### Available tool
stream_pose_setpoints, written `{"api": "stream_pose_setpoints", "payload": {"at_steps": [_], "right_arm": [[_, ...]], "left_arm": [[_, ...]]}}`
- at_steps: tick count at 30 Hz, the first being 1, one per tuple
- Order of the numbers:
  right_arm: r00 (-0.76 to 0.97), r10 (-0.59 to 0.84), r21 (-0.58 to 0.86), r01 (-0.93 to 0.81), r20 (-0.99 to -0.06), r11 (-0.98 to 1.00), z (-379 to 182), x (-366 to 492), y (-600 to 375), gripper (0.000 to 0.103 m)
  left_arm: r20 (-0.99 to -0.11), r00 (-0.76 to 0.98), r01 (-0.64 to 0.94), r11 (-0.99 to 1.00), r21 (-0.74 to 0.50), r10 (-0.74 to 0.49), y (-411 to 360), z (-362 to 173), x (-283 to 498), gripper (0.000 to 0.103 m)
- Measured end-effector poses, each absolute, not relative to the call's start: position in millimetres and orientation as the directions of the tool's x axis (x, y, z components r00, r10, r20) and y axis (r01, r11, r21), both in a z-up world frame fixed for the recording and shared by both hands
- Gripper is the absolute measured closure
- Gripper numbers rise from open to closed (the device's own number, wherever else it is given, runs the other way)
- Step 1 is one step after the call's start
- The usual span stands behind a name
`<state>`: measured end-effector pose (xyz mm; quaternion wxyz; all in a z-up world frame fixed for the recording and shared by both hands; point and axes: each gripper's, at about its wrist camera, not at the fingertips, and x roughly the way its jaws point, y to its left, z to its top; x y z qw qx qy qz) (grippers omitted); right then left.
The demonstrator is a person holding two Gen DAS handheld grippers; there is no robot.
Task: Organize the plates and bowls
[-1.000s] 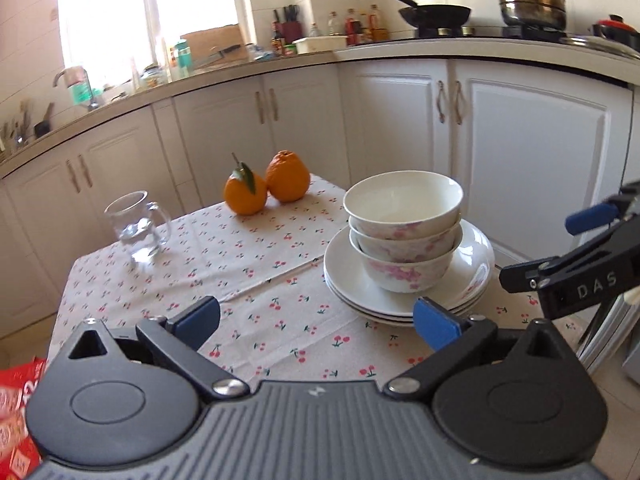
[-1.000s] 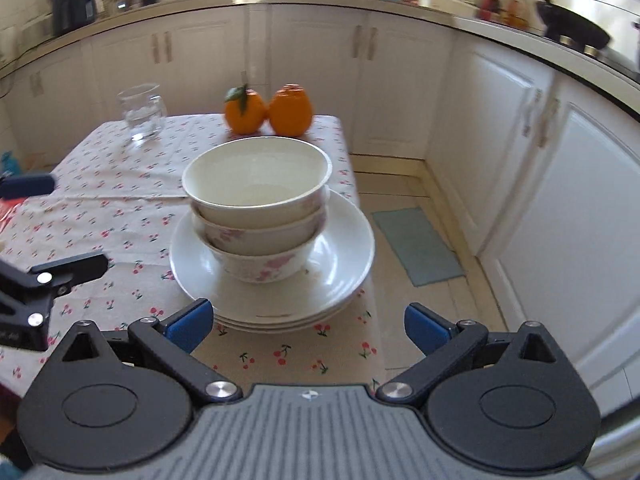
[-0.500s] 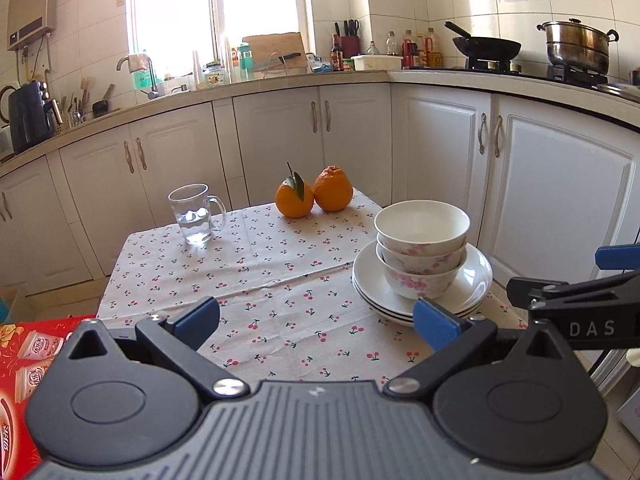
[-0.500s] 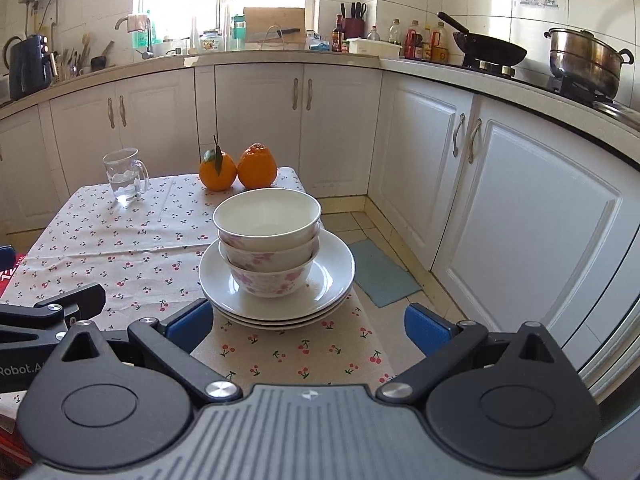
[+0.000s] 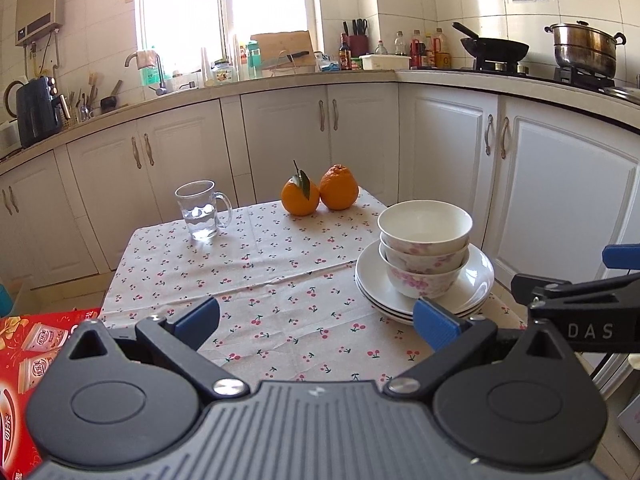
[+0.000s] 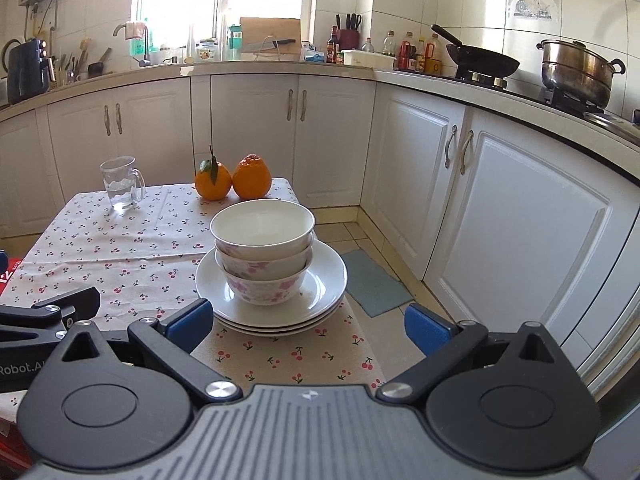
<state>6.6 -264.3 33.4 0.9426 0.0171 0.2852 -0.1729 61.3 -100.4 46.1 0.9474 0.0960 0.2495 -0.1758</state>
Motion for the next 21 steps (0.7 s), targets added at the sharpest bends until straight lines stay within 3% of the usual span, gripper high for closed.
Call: {"api": "stream_pose_setpoints", "payload": {"at_steps": [21], "right_arm": [[0.780, -0.329, -0.079, 0.341, -0.532, 0.937, 36.4, 4.4, -261.4, 0.000]], "left_arm": [[-0.504, 0.817, 0.372, 0.924, 0.090, -0.279, -98.3, 46.7, 61.9, 0.001]]}}
